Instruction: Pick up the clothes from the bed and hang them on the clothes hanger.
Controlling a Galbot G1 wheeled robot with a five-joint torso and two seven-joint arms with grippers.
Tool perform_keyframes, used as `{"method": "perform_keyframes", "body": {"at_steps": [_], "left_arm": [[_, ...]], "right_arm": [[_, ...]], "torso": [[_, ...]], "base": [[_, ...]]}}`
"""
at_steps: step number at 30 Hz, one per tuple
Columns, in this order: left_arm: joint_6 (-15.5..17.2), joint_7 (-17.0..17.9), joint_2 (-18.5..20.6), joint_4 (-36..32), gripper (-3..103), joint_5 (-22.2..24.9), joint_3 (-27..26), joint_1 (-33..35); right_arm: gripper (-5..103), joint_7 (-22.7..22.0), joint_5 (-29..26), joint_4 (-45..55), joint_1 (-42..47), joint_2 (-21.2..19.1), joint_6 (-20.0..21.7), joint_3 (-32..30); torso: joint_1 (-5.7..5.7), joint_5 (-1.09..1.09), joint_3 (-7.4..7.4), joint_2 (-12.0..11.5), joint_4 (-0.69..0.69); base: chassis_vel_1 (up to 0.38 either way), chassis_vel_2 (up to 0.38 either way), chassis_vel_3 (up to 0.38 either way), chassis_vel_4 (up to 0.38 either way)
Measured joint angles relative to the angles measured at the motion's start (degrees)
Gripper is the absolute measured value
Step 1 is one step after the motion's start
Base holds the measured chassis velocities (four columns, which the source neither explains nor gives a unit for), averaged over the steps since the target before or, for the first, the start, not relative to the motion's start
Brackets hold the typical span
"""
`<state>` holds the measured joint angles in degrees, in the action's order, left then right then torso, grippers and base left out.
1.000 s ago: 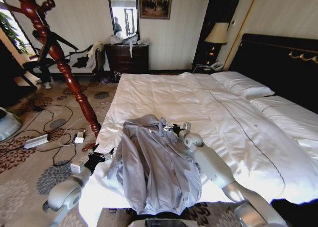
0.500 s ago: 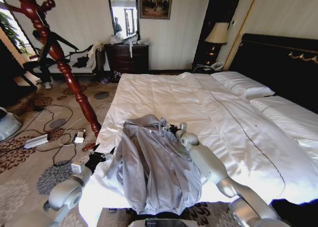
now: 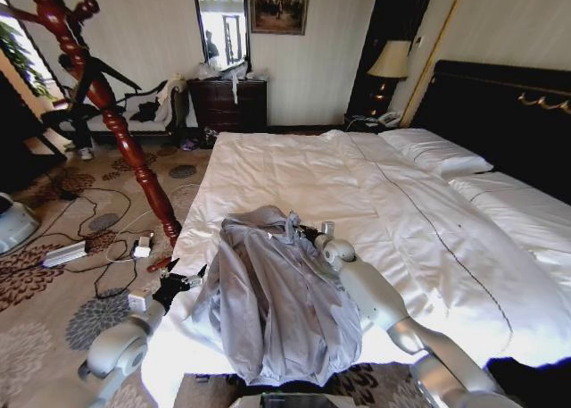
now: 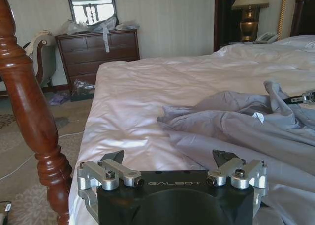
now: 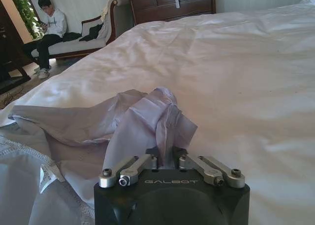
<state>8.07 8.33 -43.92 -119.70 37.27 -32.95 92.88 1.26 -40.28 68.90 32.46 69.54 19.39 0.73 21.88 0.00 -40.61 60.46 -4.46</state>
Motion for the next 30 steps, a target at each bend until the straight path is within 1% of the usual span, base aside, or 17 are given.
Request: {"method": "perform_keyframes", "body": {"at_steps": [3,7,10,13,14,18,21,22,23,24,27,30], "left_arm": [[0.0,-0.1,-0.3,-0.1,100,0.0,-0.2,0.3],[0.0,-0.1,-0.3,-0.6,100,0.0,-0.3,0.3],[0.0,0.0,-0.2,-1.0,100,0.0,-0.4,0.3],[0.0,0.1,0.2,-1.5,100,0.2,-0.8,0.3],[0.0,0.1,0.2,-1.5,100,0.2,-0.8,0.3],[0.1,0.1,0.2,-2.5,100,0.3,-1.2,0.5],[0.2,0.2,0.2,-2.7,100,0.3,-1.5,0.7],[0.2,0.2,0.1,-3.1,100,0.2,-1.9,1.1],[0.3,0.2,0.1,-3.4,100,0.2,-2.2,1.3],[0.3,0.2,0.1,-3.4,100,0.2,-2.2,1.3],[0.6,0.5,0.0,-4.5,100,-0.1,-3.3,2.1],[0.8,0.6,0.0,-5.4,100,-0.2,-4.3,2.8]], "right_arm": [[4,-0.2,-0.2,0.7,0.2,-0.7,0.1,0.1],[0,-0.7,-0.4,2.0,0.5,-1.9,0.2,0.1],[0,-1.0,-0.2,2.8,0.5,-2.5,0.3,-0.1],[0,-1.4,0.8,4.8,0.3,-4.8,0.3,0.0],[0,-1.4,0.8,4.8,0.3,-4.8,0.3,0.0],[0,-1.4,2.6,7.6,0.2,-8.3,0.3,0.5],[0,-1.3,3.5,8.3,0.2,-9.3,0.1,0.6],[0,-1.0,4.9,9.7,0.4,-11.0,-0.2,0.8],[0,-0.8,5.4,10.4,0.6,-11.9,-0.4,0.9],[0,-0.8,5.4,10.4,0.6,-11.9,-0.4,0.9],[0,-0.5,6.0,12.8,1.4,-13.8,-0.9,0.8],[0,-0.5,6.4,14.1,2.0,-14.6,-1.3,0.4]], "torso": [[0.00,0.01,0.00,0.0,0.00],[0.00,0.00,0.00,0.0,-0.01],[0.00,0.00,0.00,0.0,-0.01],[0.00,0.00,0.00,0.0,-0.01],[0.00,0.00,0.00,0.0,-0.01],[0.00,0.00,0.00,0.0,-0.02],[0.00,-0.01,0.00,0.0,-0.01],[0.00,0.00,0.00,0.0,-0.01],[0.00,0.00,0.00,0.0,-0.01],[0.00,0.00,0.00,0.0,-0.01],[0.00,0.00,0.00,0.0,-0.02],[0.00,-0.01,0.00,0.0,0.00]], "base": [[0.000,0.000,0.000,0.000],[0.000,0.000,0.000,0.000],[0.000,0.000,0.000,0.000],[0.000,0.000,0.000,0.000],[0.000,0.000,0.000,0.000],[0.000,0.000,0.000,0.000],[0.000,0.000,0.000,0.000],[0.000,0.000,0.000,0.000],[0.000,0.000,0.000,0.000],[0.000,0.000,0.000,0.000],[0.000,0.000,0.000,0.000],[0.000,0.000,0.000,0.000]]}}
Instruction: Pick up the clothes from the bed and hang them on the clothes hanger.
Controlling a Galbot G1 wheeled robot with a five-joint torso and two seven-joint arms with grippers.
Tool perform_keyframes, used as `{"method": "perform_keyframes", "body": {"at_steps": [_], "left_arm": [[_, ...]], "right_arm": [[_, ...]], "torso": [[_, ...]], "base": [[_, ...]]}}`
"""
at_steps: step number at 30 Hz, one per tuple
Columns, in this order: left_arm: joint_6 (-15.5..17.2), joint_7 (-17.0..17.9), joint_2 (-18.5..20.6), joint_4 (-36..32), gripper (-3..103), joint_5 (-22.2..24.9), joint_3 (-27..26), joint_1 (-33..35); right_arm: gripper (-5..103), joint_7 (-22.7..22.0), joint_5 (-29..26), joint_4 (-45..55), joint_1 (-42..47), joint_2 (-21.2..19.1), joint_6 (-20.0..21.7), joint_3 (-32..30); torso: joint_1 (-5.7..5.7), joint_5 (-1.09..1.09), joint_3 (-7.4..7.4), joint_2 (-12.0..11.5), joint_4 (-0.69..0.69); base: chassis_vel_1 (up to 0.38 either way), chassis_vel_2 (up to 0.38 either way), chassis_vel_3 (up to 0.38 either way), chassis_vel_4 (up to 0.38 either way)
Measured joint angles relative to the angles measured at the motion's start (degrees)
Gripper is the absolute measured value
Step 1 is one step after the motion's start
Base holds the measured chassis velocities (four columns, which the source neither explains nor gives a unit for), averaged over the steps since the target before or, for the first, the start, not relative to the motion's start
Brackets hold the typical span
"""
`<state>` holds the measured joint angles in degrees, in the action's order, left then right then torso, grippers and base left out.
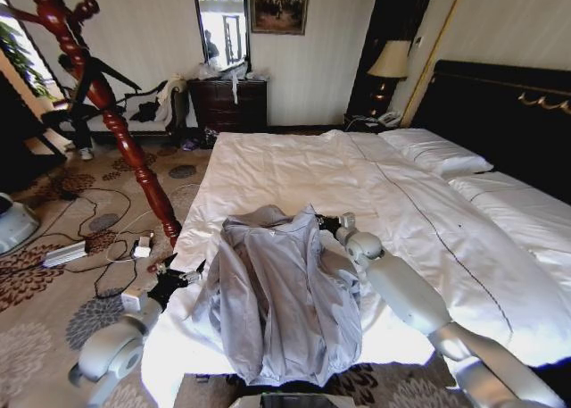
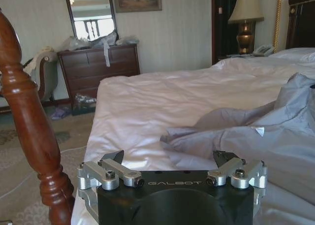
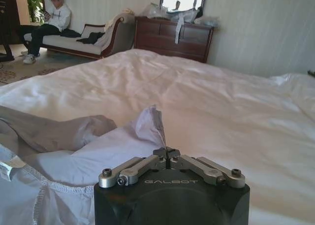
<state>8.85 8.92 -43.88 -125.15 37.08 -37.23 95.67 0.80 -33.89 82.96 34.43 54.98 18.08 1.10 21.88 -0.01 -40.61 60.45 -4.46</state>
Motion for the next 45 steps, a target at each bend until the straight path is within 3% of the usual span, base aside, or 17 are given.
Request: {"method": "perform_keyframes", "body": {"at_steps": [7,13,16,18,20,24,27,28,31,33,34,35,36,39,41,42,45], "left_arm": [[0.9,1.6,-0.2,-3.4,100,1.4,-4.6,1.1],[2.4,2.7,0.9,-7.6,100,7.0,-10.5,1.6],[4.2,3.6,4.7,-9.6,100,14.6,-16.4,1.8],[4.3,3.6,5.4,-9.6,100,15.6,-17.6,1.7],[4.1,2.3,8.7,-8.8,100,17.8,-21.2,-0.1],[3.1,0.9,11.1,-6.8,100,20.3,-21.1,-4.4],[2.5,0.8,13.2,-1.6,100,21.1,-12.8,-14.7],[2.5,0.8,13.2,-1.6,100,21.1,-12.8,-14.7],[2.0,0.6,12.8,5.2,100,20.7,1.0,-29.3],[1.8,0.5,12.6,6.3,100,20.6,3.8,-32.0],[1.3,0.3,11.6,9.9,100,20.5,10.8,-39.3],[0.9,0.2,10.8,12.2,100,20.4,14.1,-43.4],[0.9,0.2,10.8,12.2,100,20.4,14.1,-43.4],[0.0,0.0,7.7,19.4,100,19.3,20.7,-51.8],[0.0,0.0,7.6,19.6,100,19.3,20.9,-52.0],[-0.3,0.0,6.9,22.2,100,19.3,22.5,-54.5],[-0.4,-0.3,6.1,25.1,100,19.6,25.3,-58.5]], "right_arm": [[0,-0.2,1.0,3.6,1.9,-2.0,-1.3,-2.2],[0,-0.5,1.1,5.9,3.3,-3.0,-1.3,-3.2],[0,-1.0,1.2,7.1,4.4,-3.3,-1.2,-3.4],[0,-1.2,1.1,7.3,4.6,-3.3,-1.1,-3.5],[0,-1.9,0.1,8.6,5.5,-3.3,-0.5,-3.8],[0,-2.5,-0.7,9.3,5.8,-3.4,-0.1,-4.2],[0,-3.5,-2.6,10.2,5.9,-3.4,0.6,-5.2],[0,-3.5,-2.6,10.2,5.9,-3.4,0.6,-5.2],[0,-4.0,-3.1,10.9,5.8,-3.5,1.1,-5.6],[0,-4.1,-3.2,10.9,5.8,-3.5,1.1,-5.6],[0,-4.3,-3.4,11.0,5.8,-3.4,1.3,-5.7],[0,-4.4,-3.5,11.1,5.7,-3.3,1.4,-5.8],[0,-4.4,-3.5,11.1,5.7,-3.3,1.4,-5.8],[0,-4.5,-3.7,9.4,3.4,-1.8,1.5,-3.9],[0,-4.5,-3.7,9.1,3.1,-1.6,1.5,-3.6],[0,-4.3,-3.8,8.1,1.8,-0.6,1.4,-2.1],[0,-4.3,-3.8,7.7,1.3,-0.1,1.3,-1.6]], "torso": [[0.00,0.00,0.00,0.0,-0.01],[0.00,0.00,0.00,0.0,-0.01],[0.00,-0.01,0.00,0.0,-0.01],[0.00,-0.01,0.00,0.0,-0.01],[0.00,-0.01,0.00,0.0,0.00],[0.00,0.00,0.00,0.0,-0.01],[0.00,0.02,0.00,0.0,-0.01],[0.00,0.02,0.00,0.0,-0.01],[0.00,-0.01,0.00,0.0,0.00],[0.00,0.01,-0.01,0.0,0.01],[0.01,0.04,-0.01,0.0,-0.02],[0.01,0.02,-0.01,0.0,-0.04],[0.01,0.02,-0.01,0.0,-0.04],[0.01,0.03,-0.01,0.0,-0.06],[0.01,0.03,-0.01,0.0,-0.05],[0.02,0.00,-0.02,0.0,0.07],[0.01,0.05,-0.01,0.0,0.09]], "base": [[0.000,0.000,0.000,0.000],[0.000,0.000,0.000,0.000],[0.000,0.000,0.000,0.000],[0.000,0.000,0.000,0.000],[0.000,0.000,0.000,0.000],[0.000,0.000,0.000,0.000],[0.000,0.000,0.000,0.000],[0.000,0.000,0.000,0.000],[0.000,0.000,0.000,0.000],[0.000,0.000,0.000,0.000],[0.000,0.000,0.000,0.000],[0.000,0.000,0.000,0.000],[0.000,0.000,0.000,0.000],[0.000,0.000,0.000,0.000],[0.000,0.000,0.000,0.000],[0.000,0.000,0.000,0.000],[0.000,0.000,0.000,0.000]]}}
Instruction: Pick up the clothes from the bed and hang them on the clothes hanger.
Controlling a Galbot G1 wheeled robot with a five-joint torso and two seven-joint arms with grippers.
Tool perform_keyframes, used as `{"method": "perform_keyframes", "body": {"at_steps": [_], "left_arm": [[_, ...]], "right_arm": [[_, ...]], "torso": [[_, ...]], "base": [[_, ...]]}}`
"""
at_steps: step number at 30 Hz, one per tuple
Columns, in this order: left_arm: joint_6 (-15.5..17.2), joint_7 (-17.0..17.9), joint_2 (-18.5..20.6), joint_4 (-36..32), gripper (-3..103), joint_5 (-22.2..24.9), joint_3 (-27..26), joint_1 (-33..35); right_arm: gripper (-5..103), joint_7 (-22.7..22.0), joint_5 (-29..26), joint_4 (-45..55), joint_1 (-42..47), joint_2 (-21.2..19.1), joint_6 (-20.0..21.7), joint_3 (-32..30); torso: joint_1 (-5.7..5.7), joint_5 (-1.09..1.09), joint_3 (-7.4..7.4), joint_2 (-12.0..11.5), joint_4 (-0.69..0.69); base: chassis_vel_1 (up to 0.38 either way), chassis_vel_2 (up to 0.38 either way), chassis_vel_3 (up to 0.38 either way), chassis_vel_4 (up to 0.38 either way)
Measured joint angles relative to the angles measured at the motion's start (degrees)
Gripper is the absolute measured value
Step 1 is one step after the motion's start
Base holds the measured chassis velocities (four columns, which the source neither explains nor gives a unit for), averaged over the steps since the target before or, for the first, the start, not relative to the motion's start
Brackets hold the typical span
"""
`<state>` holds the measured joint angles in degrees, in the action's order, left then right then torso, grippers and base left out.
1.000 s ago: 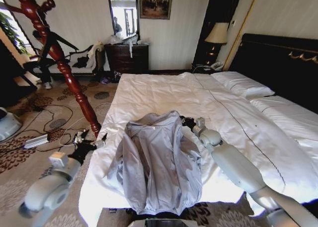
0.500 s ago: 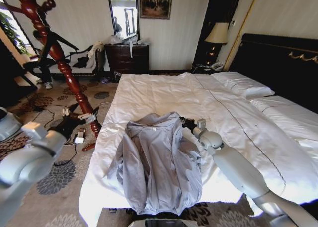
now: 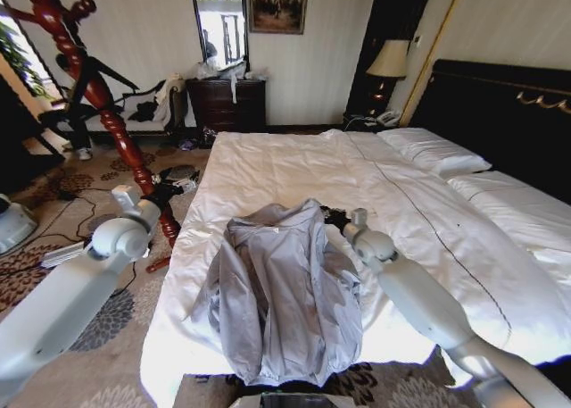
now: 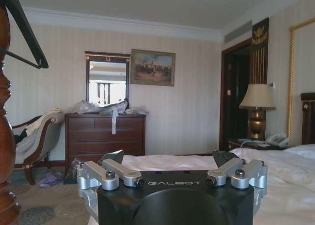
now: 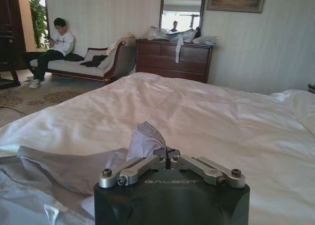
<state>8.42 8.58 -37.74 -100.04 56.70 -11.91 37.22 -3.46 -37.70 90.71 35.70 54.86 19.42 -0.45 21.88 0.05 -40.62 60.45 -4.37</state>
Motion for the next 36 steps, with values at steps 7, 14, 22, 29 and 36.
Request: {"method": "perform_keyframes", "body": {"at_steps": [7,14,22,29,36], "left_arm": [[0.3,0.5,-3.8,9.1,100,3.5,9.0,-18.6],[5.4,7.1,0.0,7.5,100,9.4,9.8,-24.6],[12.6,10.9,5.0,9.4,100,15.6,10.8,-33.5],[16.7,10.9,3.5,17.0,98,21.0,19.8,-49.7],[22.0,10.9,3.7,21.7,93,22.2,25.0,-56.8]], "right_arm": [[0,0.0,-0.3,-1.1,-1.5,0.9,-0.1,1.4],[0,0.0,0.4,-1.9,-2.4,0.8,-0.5,1.8],[0,0.0,0.8,-1.7,-2.2,0.3,-0.8,1.8],[0,-0.1,0.2,-0.1,-1.2,-1.3,-0.8,1.5],[0,-0.3,0.0,1.1,-0.2,-2.7,-0.8,-0.1]], "torso": [[0.02,-0.05,0.00,0.0,-0.14],[0.00,-0.04,0.00,0.0,-0.06],[-0.02,-0.03,0.01,0.0,-0.09],[-0.02,-0.06,0.02,0.0,-0.13],[-0.02,-0.05,0.01,0.0,-0.13]], "base": [[0.000,0.000,0.000,0.000],[0.000,0.000,0.000,0.000],[0.000,0.000,0.000,0.000],[0.000,0.000,0.000,0.000],[0.000,0.000,0.000,0.000]]}}
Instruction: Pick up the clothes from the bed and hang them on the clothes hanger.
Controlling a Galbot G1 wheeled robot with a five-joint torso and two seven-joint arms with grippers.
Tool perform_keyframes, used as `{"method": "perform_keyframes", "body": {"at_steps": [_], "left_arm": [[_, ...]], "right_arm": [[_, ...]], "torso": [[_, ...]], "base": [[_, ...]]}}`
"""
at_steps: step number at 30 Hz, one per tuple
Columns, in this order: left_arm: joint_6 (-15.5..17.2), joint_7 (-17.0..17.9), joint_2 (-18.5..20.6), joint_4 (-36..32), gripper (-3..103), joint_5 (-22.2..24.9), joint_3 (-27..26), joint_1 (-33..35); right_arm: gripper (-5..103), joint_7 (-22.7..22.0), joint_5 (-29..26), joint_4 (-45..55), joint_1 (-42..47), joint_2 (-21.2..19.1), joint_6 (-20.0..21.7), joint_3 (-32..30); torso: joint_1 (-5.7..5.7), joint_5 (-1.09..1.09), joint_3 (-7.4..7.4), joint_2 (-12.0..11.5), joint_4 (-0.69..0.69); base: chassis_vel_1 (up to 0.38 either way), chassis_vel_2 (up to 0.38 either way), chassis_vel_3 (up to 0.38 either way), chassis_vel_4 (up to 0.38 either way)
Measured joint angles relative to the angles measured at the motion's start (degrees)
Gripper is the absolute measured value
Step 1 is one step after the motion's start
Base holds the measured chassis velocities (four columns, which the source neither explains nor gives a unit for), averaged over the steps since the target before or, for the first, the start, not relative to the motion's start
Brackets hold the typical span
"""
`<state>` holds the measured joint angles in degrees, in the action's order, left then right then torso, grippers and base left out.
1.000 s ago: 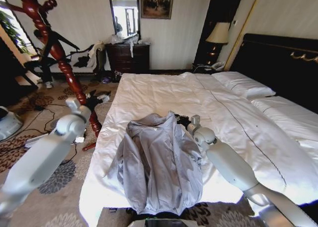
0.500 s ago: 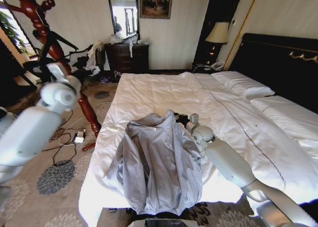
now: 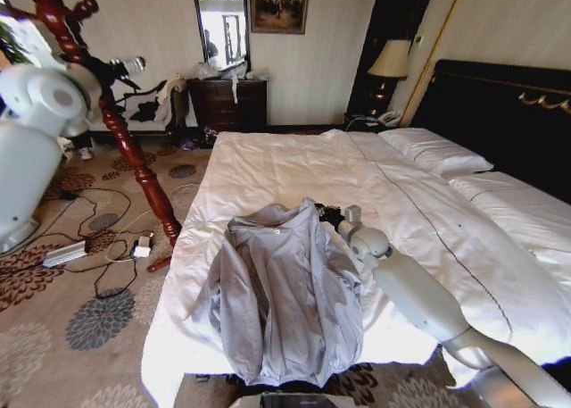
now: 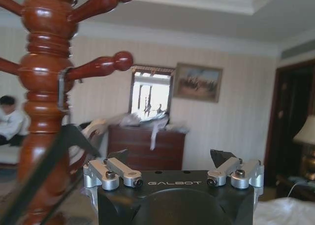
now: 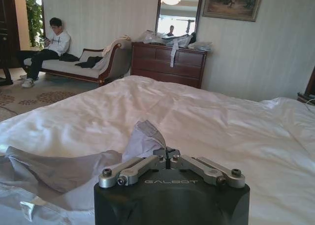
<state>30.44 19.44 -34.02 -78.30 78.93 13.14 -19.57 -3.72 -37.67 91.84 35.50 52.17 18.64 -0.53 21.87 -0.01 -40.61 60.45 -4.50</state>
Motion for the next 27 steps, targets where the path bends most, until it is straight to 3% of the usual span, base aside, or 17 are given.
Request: {"method": "perform_keyframes", "body": {"at_steps": [3,10,13,27], "left_arm": [[4.4,-0.9,1.9,3.5,98,-0.4,2.7,-4.0],[8.1,-5.2,3.6,8.2,100,-2.3,6.0,-9.3],[8.5,-8.0,2.0,12.3,100,-4.4,7.1,-11.2],[11.9,-8.2,-5.8,27.3,100,-7.8,13.2,-18.9]], "right_arm": [[0,0.0,-0.4,0.2,0.1,-0.2,-0.1,-0.5],[0,-0.4,-1.7,0.8,0.2,0.3,0.3,-0.8],[0,-0.4,-1.4,0.7,0.2,0.4,0.2,-0.8],[0,0.0,-0.8,1.4,1.6,-0.6,-0.2,-2.5]], "torso": [[0.00,0.02,0.00,0.0,0.06],[-0.01,0.02,0.01,0.0,0.05],[0.00,0.02,0.00,0.0,0.03],[0.01,0.00,0.00,0.0,0.02]], "base": [[0.000,0.000,0.000,0.000],[0.000,0.000,0.000,0.000],[0.000,0.000,0.000,0.000],[0.000,0.000,0.000,0.000]]}}
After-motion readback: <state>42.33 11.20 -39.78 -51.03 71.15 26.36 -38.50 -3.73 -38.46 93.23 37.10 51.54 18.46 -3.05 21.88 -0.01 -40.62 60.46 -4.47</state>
